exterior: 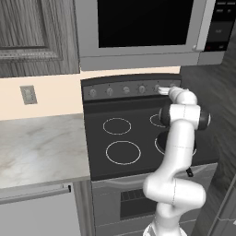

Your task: Put the lemon wedge and potato in the pan. Then turn on the front right burner and set the heat to medium.

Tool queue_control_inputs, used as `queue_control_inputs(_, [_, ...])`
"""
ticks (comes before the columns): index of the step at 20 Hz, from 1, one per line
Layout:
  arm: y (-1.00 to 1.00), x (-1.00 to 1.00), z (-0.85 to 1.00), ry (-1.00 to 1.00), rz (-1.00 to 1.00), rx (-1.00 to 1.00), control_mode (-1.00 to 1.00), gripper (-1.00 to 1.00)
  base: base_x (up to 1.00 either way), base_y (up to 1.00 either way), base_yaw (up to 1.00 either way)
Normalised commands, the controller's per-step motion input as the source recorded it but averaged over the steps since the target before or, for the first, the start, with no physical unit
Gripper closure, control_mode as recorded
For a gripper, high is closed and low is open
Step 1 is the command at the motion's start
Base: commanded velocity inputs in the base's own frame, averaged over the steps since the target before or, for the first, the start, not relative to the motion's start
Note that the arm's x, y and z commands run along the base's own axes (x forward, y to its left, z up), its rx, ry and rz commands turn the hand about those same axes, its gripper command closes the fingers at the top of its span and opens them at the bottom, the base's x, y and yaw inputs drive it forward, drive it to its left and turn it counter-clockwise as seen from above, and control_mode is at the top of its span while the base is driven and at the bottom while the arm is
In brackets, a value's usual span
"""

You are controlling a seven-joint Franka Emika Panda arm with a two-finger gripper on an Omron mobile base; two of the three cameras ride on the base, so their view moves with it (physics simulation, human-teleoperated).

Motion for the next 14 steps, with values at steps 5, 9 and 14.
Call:
queue_control_inputs(5, [-0.02, 0.03, 0.00, 0.00, 0.00, 0.00, -1.00, -1.00, 0.00, 0.00, 0.00])
queue_control_inputs(9, [-0.20, 0.09, 0.00, 0.00, 0.00, 0.00, -1.00, -1.00, 0.00, 0.00, 0.00])
queue_control_inputs(14, [-0.07, 0.02, 0.00, 0.00, 0.00, 0.00, -1.00, -1.00, 0.00, 0.00, 0.00])
